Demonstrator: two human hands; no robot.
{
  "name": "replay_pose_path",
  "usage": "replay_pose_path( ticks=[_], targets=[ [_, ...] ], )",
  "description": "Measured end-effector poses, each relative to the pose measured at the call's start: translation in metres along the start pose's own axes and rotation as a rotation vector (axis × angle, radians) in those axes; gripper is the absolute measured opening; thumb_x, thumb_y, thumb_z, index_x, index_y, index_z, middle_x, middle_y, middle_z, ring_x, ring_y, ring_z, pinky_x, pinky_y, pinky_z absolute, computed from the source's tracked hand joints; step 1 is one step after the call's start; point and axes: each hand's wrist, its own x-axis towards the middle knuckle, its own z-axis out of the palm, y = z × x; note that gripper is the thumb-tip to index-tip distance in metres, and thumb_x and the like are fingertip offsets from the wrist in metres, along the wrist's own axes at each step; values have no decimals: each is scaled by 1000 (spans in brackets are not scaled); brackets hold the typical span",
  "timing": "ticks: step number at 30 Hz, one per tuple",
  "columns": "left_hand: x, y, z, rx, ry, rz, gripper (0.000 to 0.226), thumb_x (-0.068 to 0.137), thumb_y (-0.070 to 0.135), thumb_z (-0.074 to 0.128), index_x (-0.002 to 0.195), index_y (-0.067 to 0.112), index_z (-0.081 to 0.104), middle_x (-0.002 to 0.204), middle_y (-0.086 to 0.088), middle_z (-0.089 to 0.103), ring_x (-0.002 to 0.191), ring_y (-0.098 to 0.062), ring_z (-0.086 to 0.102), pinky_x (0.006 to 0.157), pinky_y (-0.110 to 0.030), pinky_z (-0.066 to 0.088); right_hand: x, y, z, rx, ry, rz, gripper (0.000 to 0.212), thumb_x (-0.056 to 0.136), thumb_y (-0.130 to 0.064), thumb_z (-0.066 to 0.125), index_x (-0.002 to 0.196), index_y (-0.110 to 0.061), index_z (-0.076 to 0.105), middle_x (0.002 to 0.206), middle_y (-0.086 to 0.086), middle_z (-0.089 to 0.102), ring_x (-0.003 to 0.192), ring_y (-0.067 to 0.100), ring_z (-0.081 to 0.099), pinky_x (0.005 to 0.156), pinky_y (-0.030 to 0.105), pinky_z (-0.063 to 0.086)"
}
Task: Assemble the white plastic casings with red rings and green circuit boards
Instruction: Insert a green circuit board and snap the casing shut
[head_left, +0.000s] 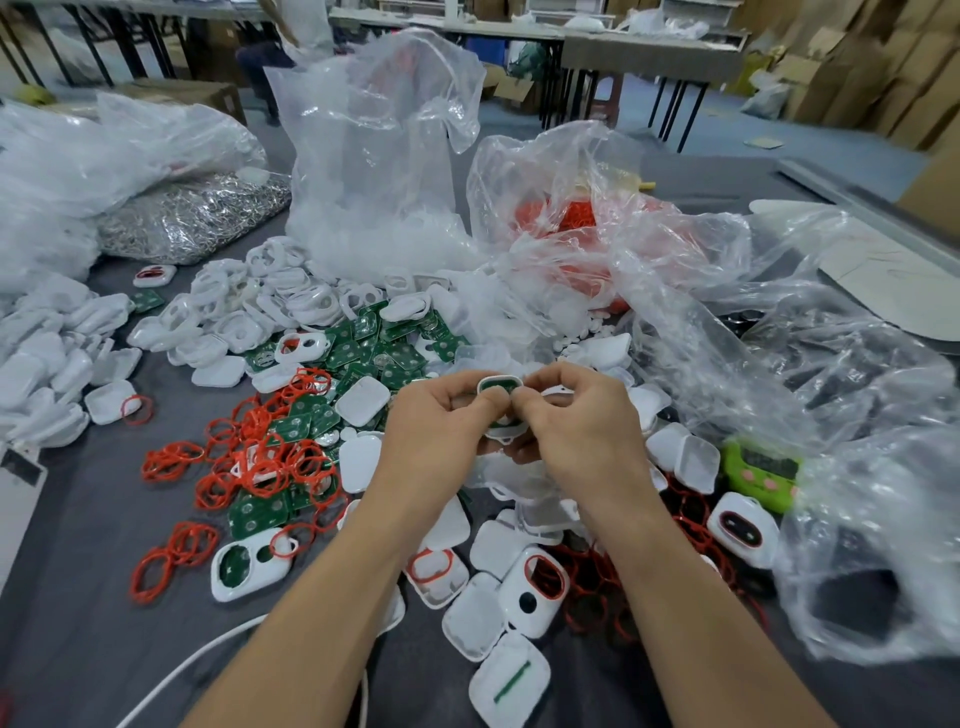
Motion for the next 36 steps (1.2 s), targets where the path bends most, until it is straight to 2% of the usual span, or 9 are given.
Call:
replay_pose_path(
  ticks=[6, 9, 15, 20, 24, 27, 30, 33, 36],
  targets=[
    [0, 15, -13, -390, -330, -280, 30, 106, 17, 51, 127, 6, 69, 113, -16, 74, 92, -25, 70, 83, -43, 63, 1, -11, -4, 447, -80, 230, 22, 92, -2, 71, 73, -14, 71, 67, 9, 75, 48, 19, 67, 42, 23, 51],
    [-1, 14, -21, -418, -434, -308, 33, 105, 12, 50, 134, 4, 63, 117, -18, 71, 91, -26, 71, 89, -49, 61, -2, -12, -6, 432, -82, 254, 11, 93, -5, 72, 87, -9, 64, 64, 8, 74, 45, 18, 65, 42, 23, 51],
    [2, 13, -23, -514, -369, -317, 38, 91, 16, 60, 127, 7, 68, 118, -17, 73, 97, -27, 73, 94, -44, 60, -1, -23, -10, 293, -60, 238, 23, 92, -20, 77, 97, -8, 59, 65, 8, 74, 49, 20, 68, 47, 26, 55],
    [3, 19, -30, -643, -343, -299, 40, 90, 21, 59, 126, 6, 66, 117, -14, 75, 99, -24, 76, 94, -44, 59, -13, -27, -25, -221, 52, 26, 15, 91, -33, 70, 81, -22, 71, 67, -6, 74, 55, 12, 67, 59, 33, 55],
    [5, 25, -41, -715, -303, -283, 48, 88, 21, 58, 134, 6, 61, 118, -13, 74, 100, -22, 75, 94, -40, 57, -47, -33, -14, -537, -288, -278, 9, 79, -28, 77, 82, -37, 77, 73, -29, 68, 72, -10, 61, 59, 3, 41],
    [6, 27, -44, -739, -280, -282, 45, 88, 22, 58, 130, 7, 63, 117, -13, 74, 101, -21, 75, 93, -37, 58, -58, -28, 9, -799, -515, -347, 33, 83, -30, 75, 113, -43, 74, 99, -15, 66, 93, 1, 56, 82, 10, 41],
    [5, 26, -45, -744, -276, -291, 44, 87, 22, 59, 129, 7, 64, 118, -13, 74, 101, -21, 75, 94, -37, 56, -58, -27, 20, -866, -456, -408, 30, 93, -27, 66, 121, -37, 74, 114, -5, 71, 112, 14, 57, 102, 23, 37],
    [5, 26, -46, -750, -268, -299, 41, 87, 22, 59, 125, 8, 65, 117, -13, 74, 100, -22, 75, 92, -36, 58, -54, -26, 17, -838, -422, -411, 22, 93, -22, 63, 104, -29, 80, 96, -6, 77, 92, 15, 66, 91, 25, 48],
    [6, 26, -47, -759, -253, -303, 41, 88, 21, 59, 125, 5, 65, 115, -14, 74, 99, -23, 75, 92, -35, 57, -52, -23, 14, -708, -517, -270, 30, 82, -25, 69, 109, -36, 77, 83, -16, 66, 74, 2, 59, 62, 6, 40]
  ],
)
